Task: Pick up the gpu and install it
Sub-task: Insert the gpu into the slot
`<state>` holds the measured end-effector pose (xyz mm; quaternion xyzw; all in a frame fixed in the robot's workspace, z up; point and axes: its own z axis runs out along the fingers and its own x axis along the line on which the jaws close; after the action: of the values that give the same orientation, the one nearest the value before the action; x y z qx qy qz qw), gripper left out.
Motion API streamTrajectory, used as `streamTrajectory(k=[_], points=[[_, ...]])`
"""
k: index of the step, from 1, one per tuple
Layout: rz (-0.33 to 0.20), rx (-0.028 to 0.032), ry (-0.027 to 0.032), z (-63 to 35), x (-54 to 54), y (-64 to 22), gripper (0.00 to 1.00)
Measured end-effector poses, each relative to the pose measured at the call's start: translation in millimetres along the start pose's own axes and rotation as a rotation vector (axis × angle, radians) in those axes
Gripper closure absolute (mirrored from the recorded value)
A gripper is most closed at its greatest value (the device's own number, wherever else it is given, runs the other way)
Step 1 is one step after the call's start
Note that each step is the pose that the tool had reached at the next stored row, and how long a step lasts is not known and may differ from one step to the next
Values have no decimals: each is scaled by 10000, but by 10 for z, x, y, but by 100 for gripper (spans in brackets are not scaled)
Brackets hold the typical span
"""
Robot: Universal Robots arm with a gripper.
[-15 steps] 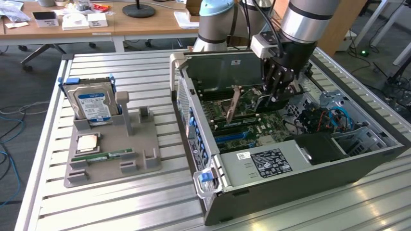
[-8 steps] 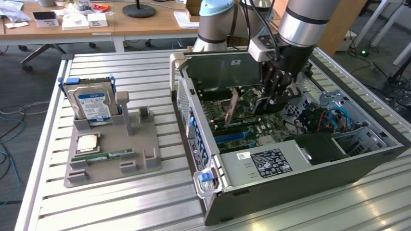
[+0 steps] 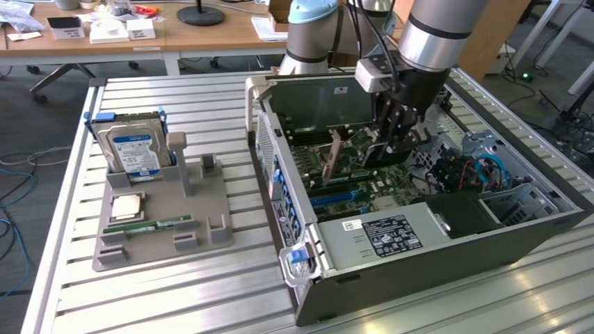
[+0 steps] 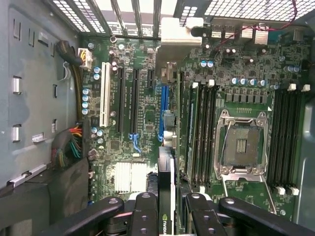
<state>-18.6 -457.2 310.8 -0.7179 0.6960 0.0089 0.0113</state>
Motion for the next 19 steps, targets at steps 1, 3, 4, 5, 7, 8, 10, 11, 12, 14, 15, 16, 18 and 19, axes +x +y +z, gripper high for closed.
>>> streamTrajectory(k=[1,3,4,5,7,8,10,11,12,14,15,16,18,19], points=[[38,2,1,4,0,2,73],[121,3,6,8,0,7,73],[134,3,7,9,0,12,73],[148,4,5,12,0,15,73],[195,5,6,15,0,29,73],[215,6,6,16,0,35,73],[256,7,6,20,-1,46,73],[269,7,6,21,-1,50,73],[271,8,7,21,-1,50,73],[272,8,6,21,-1,50,73],[273,8,6,21,-1,50,73],[273,8,6,21,-1,50,73],[273,8,5,23,-1,51,73],[273,10,2,26,-1,50,73]])
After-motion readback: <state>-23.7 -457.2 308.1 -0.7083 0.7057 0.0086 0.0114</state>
